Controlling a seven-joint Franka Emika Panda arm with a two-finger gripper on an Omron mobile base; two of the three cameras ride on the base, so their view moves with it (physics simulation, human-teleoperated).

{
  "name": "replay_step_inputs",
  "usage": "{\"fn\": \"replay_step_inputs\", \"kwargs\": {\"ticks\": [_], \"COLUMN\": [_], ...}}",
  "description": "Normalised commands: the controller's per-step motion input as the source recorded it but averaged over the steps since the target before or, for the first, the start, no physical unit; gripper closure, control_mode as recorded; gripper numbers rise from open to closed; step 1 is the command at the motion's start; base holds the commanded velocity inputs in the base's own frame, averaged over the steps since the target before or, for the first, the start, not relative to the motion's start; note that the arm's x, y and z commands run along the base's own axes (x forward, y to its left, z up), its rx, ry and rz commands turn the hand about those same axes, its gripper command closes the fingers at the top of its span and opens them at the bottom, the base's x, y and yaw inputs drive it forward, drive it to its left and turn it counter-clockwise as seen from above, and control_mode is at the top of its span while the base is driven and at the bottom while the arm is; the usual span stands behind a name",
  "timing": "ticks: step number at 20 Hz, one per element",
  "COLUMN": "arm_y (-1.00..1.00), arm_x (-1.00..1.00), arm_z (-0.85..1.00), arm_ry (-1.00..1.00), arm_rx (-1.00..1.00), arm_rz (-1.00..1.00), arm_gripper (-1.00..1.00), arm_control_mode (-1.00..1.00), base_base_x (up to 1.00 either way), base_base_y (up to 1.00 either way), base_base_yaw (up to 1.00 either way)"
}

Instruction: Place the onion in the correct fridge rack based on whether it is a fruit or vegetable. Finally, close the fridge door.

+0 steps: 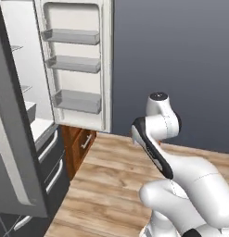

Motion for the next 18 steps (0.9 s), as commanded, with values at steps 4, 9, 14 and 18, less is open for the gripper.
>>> {"fn": "replay_step_inputs", "kwargs": {"ticks": [4,9,14,18], "arm_y": [0.00,0.00,0.00,0.00], "arm_x": [0.00,0.00,0.00,0.00], "arm_z": [0.00,0.00,0.00,0.00], "arm_ry": [0.00,0.00,0.00,0.00], "arm_rx": [0.00,0.00,0.00,0.00], "arm_rz": [0.00,0.00,0.00,0.00], "arm_gripper": [1.00,1.00,1.00,1.00], "arm_control_mode": [1.00,1.00,1.00,1.00], "base_base_x": [0.97,0.52,0.20,0.40], "base_base_y": [0.00,0.00,0.00,-0.04], "base_base_yaw": [0.48,0.52,0.56,0.51]}}
